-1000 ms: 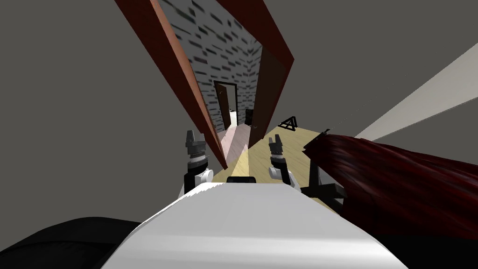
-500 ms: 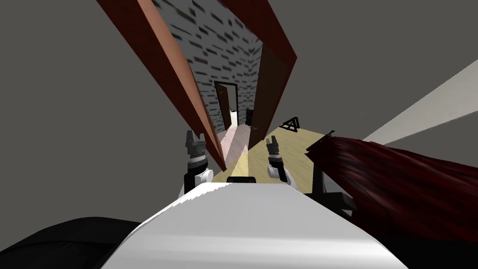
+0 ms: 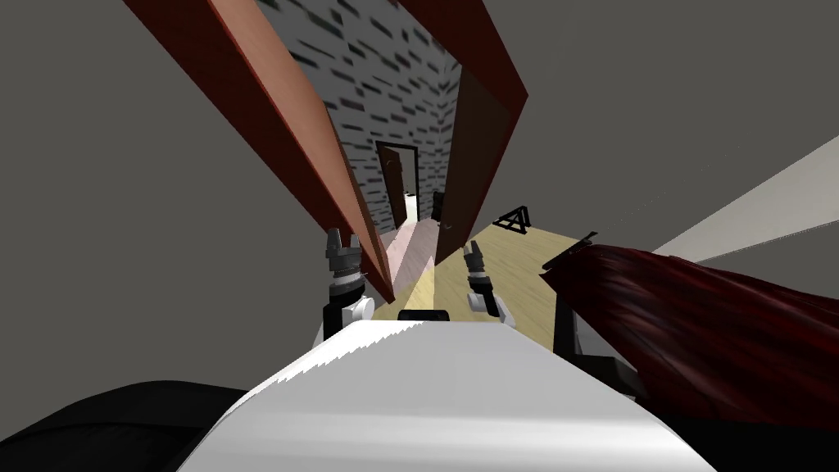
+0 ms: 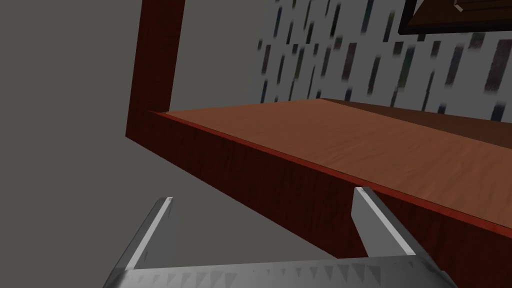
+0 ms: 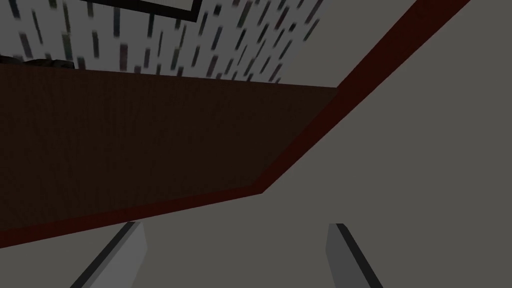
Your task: Push the door open
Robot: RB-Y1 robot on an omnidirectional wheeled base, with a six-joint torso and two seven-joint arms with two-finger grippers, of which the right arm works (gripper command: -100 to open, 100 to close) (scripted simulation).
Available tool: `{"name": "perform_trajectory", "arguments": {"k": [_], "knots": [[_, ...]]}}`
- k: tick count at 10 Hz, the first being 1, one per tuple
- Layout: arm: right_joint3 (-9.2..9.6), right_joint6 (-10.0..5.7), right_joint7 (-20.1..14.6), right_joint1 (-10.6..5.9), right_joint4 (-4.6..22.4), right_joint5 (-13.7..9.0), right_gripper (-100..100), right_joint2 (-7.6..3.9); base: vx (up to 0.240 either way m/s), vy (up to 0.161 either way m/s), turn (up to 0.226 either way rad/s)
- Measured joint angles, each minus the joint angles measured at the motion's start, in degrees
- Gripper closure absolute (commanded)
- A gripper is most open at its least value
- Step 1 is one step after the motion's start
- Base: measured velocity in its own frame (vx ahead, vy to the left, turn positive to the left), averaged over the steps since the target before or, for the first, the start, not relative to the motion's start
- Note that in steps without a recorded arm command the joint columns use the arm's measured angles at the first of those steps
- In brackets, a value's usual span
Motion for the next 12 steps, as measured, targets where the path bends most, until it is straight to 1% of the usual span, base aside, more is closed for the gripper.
{"name": "perform_trajectory", "arguments": {"k": [1, 3, 5, 6, 8, 10, 12], "knots": [[0.00, -0.26, -0.40, -0.75, 1.52, 0.28, -100, -0.23, 0.089, -0.081, 0.049], [0.24, -1.07, -1.13, -1.68, 4.37, 0.95, -100, -0.48, 0.087, -0.093, 0.047], [0.45, -1.48, -1.97, -2.68, 6.88, 1.62, -100, -0.80, 0.088, -0.093, 0.055], [0.46, -1.65, -2.40, -3.53, 8.32, 1.91, -100, -1.05, 0.087, -0.092, 0.051], [0.80, -2.36, -2.95, -4.76, 11.44, 2.70, -100, -0.98, 0.102, -0.094, 0.048], [1.05, -3.07, -3.67, -5.79, 14.28, 3.41, -100, -1.15, 0.086, -0.093, 0.050], [1.20, -3.62, -4.63, -6.87, 16.95, 4.04, -100, -1.58, 0.073, -0.095, 0.053]]}}
